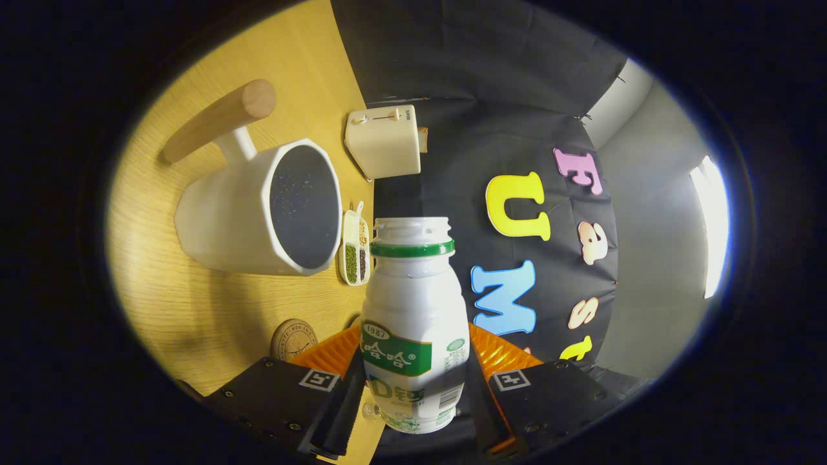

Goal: Take the bottle from table, then pour the juice into the cup, finally place the bottle on the coaster

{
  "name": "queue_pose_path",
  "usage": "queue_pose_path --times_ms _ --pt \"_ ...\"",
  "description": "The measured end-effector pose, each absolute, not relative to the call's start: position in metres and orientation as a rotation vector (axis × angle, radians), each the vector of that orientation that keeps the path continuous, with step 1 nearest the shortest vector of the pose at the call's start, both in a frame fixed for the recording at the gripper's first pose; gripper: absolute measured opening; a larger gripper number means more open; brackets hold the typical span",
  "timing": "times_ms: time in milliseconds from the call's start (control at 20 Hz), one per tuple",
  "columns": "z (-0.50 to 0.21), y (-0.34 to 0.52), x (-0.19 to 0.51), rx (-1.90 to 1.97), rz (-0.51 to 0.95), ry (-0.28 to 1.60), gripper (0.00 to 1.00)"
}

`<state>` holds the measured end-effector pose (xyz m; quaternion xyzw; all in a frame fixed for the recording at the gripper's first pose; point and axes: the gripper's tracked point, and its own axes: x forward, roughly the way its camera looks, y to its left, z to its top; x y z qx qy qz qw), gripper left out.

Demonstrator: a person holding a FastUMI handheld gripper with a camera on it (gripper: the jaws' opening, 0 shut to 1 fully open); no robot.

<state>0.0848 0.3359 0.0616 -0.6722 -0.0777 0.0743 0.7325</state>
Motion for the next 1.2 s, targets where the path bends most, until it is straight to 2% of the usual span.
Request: queue_pose_path --times_ms 600,1200 --pt "0.075 0.309 0.086 -1.067 0.129 -0.156 0.72" --pt "0.054 0.295 0.092 -0.626 0.175 -0.070 0.71"
